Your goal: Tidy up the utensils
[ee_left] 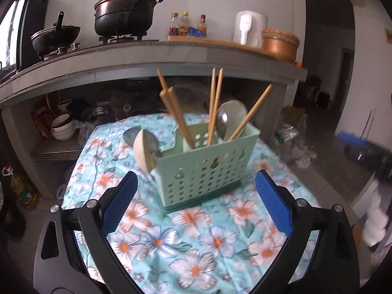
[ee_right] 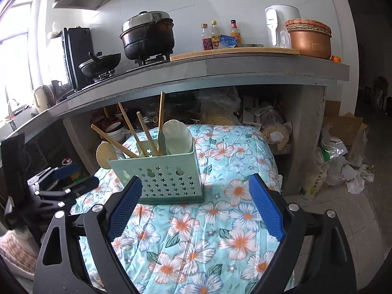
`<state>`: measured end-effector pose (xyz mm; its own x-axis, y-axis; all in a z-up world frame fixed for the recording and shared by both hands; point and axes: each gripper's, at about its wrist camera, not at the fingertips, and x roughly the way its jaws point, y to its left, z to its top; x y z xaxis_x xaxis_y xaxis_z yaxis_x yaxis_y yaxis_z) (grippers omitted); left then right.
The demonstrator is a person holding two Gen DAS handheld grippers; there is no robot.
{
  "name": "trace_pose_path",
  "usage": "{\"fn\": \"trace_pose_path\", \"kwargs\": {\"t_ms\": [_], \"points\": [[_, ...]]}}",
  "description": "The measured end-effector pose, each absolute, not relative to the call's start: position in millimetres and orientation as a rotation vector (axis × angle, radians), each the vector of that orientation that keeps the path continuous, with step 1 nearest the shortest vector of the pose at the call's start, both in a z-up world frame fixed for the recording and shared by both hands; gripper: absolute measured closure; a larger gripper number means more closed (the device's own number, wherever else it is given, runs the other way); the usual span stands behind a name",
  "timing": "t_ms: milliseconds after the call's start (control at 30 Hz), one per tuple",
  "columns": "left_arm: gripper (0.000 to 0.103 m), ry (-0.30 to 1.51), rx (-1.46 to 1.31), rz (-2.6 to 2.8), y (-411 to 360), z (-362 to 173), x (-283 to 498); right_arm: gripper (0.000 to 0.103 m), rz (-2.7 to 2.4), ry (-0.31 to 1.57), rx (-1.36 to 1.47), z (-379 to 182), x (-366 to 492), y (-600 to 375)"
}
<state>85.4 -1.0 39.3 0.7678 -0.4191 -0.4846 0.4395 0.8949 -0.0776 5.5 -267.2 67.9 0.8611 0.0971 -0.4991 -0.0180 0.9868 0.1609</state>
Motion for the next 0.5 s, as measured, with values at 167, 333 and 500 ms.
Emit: {"fn": "trace_pose_path", "kwargs": {"t_ms": [167, 333, 500], "points": [[0.010, 0.547, 0.013, -0.490, -16, 41, 81, 0.010, 0.024, 0.532, 0.172, 56, -2, -269], [0.010, 0.575, 0.004, -0.481, -30, 34, 75, 0.006, -0.051, 0.533, 0.129, 46, -14, -272], [0.010, 0.586, 0.023, -0.323, -43, 24, 79, 0.006, -0.094, 0.562, 0.150, 32, -22, -279]]}}
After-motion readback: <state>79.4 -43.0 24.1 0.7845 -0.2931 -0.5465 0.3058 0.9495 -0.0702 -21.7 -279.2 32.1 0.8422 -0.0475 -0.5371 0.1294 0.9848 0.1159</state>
